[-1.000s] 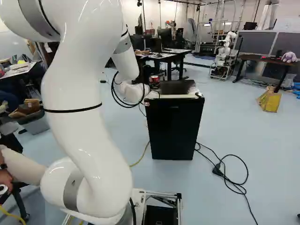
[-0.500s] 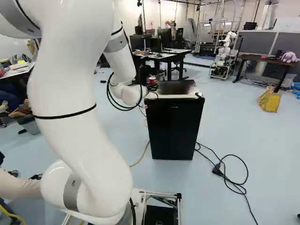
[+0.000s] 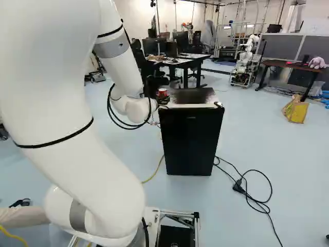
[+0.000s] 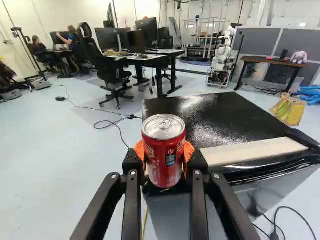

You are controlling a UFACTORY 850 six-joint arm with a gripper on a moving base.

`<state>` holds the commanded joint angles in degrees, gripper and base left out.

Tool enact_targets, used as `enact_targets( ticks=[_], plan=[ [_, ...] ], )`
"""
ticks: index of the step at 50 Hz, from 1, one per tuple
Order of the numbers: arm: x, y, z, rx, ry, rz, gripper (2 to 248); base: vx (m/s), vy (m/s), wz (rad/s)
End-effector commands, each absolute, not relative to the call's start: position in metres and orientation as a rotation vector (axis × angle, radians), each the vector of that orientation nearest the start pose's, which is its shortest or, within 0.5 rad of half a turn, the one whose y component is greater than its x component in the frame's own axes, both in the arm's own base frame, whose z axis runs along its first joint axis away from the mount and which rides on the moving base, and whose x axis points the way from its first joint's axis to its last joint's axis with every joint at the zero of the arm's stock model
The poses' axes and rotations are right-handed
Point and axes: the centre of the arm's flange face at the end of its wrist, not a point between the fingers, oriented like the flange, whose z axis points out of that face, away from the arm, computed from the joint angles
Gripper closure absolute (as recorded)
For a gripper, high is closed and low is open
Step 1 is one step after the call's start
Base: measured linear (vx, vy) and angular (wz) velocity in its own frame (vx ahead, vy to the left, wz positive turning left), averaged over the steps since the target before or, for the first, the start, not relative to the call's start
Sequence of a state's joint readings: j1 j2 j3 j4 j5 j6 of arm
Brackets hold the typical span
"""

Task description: Grab a drink from the fridge

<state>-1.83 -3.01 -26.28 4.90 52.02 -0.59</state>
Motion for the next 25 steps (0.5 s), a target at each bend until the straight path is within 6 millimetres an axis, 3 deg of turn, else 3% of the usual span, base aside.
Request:
enact_targets(
  ticks=[25],
  plan=[
    [0.339, -0.008, 0.387, -2.542, 0.076, -1.883, 157, 0.000, 0.000, 0.000]
  ],
)
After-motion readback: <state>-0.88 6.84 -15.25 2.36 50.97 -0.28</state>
